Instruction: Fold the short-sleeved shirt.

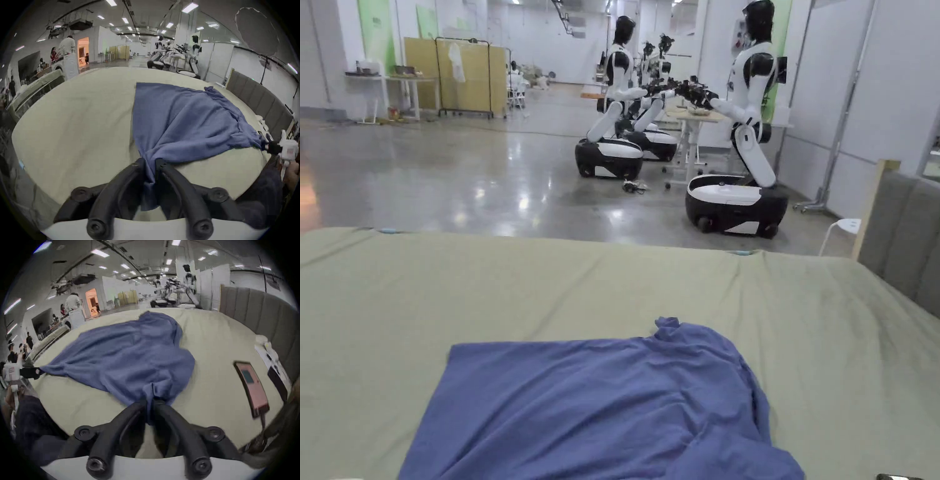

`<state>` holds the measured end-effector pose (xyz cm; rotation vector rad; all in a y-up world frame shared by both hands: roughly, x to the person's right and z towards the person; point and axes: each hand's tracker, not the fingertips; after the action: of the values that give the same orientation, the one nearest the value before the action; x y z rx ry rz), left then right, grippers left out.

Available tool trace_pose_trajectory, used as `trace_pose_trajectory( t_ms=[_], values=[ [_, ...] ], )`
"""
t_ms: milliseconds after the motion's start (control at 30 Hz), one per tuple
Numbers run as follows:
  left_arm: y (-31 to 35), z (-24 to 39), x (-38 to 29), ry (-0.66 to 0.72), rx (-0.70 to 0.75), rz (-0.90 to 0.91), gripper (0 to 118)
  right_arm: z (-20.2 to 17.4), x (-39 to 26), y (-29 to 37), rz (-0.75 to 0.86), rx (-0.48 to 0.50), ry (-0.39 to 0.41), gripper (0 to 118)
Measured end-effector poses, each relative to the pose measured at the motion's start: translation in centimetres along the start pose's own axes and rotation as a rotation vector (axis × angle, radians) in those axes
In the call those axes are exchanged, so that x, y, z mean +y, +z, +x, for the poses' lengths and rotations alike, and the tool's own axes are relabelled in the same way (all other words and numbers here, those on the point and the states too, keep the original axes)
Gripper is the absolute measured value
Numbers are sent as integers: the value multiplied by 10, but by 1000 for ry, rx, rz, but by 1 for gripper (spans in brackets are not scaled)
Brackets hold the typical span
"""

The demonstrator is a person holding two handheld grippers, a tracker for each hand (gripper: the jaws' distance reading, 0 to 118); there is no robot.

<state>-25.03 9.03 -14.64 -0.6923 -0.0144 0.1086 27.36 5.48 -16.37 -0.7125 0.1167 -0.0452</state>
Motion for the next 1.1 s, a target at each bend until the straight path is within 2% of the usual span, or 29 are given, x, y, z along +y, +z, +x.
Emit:
trace_pose_trajectory(
  t_ms=[33,67,100,133,267,367,400,433,467,500,567,700,833,867,900,933,967,1100],
  values=[
    [9,5,1,-30,7,14,50,-1,6,8,5,19,-34,36],
    [23,11,1,-55,0,55,87,-3,10,18,22,43,-67,64],
    [42,17,3,-57,-34,161,110,-9,13,34,102,82,-84,97],
    [58,25,3,-65,-53,221,111,-16,18,50,187,94,-72,102],
    [90,54,-2,-102,-21,382,111,-53,29,96,396,30,2,102],
    [85,63,-8,-104,19,371,108,-75,29,107,439,-17,47,102],
    [84,64,-7,-115,12,356,90,-76,27,108,431,9,49,98],
    [82,64,-6,-155,-23,300,54,-76,28,107,407,73,60,79],
    [80,62,-4,-186,-27,227,6,-73,28,104,353,107,49,39],
    [78,58,-10,-224,11,209,0,-73,26,103,337,66,65,4],
    [86,47,-13,-228,17,216,0,-70,20,108,355,47,107,4],
    [82,9,-16,-107,20,118,0,-57,16,109,328,34,54,4],
    [53,-13,-20,-67,8,24,0,-45,12,93,274,24,13,4],
    [44,-15,-19,-48,-2,10,6,-40,13,86,248,25,-3,4],
    [33,-15,-18,-44,-5,6,35,-38,12,81,233,32,-17,4],
    [22,-14,-16,-60,4,2,75,-35,12,77,215,45,-33,4],
    [14,-14,-14,-77,14,6,99,-32,12,71,193,38,-50,4],
    [-29,-15,-4,-99,38,-43,100,-23,12,55,150,-5,-41,4]
  ],
)
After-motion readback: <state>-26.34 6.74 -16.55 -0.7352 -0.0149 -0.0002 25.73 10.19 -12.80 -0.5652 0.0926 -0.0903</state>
